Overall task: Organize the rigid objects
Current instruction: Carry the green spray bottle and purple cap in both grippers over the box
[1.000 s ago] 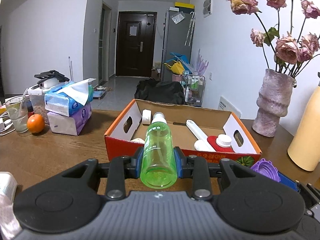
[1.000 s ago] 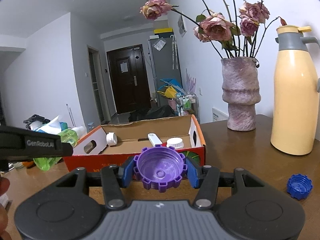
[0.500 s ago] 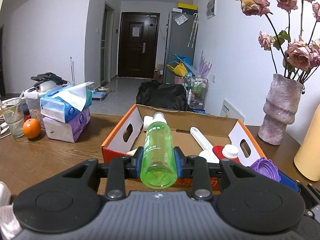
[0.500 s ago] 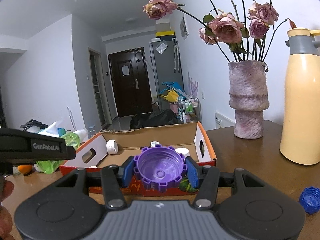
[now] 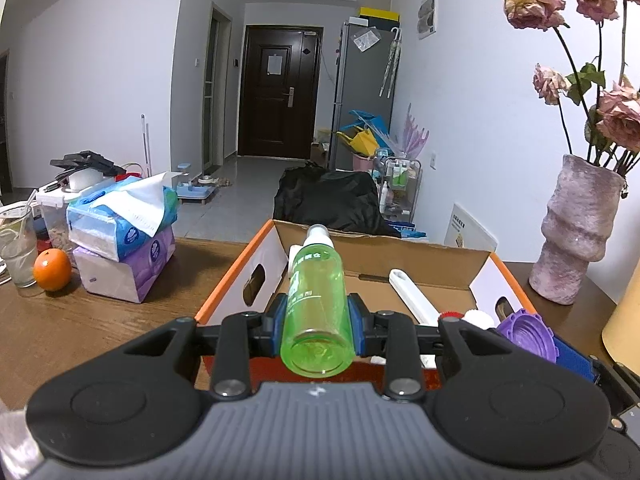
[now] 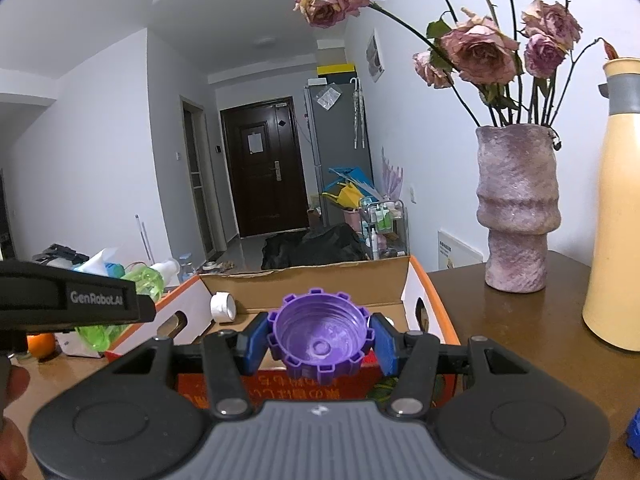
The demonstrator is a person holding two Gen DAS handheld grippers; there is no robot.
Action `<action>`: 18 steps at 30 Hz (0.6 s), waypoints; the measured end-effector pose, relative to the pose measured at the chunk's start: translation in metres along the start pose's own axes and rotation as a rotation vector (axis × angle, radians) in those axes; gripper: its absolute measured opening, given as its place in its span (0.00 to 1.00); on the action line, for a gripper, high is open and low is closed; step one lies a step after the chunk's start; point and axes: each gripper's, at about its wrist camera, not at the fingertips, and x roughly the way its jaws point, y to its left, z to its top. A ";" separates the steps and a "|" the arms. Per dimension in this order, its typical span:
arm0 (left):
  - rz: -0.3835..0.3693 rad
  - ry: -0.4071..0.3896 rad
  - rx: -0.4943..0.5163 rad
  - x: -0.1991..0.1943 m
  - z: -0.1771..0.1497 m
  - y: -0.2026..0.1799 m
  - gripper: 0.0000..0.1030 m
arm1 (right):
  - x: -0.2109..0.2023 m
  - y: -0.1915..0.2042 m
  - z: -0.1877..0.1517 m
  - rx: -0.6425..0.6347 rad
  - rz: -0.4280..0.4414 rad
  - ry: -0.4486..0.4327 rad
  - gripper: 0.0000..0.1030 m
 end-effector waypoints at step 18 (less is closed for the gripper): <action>-0.004 -0.023 0.001 0.040 0.019 -0.001 0.31 | 0.039 0.013 0.011 -0.033 0.005 -0.014 0.51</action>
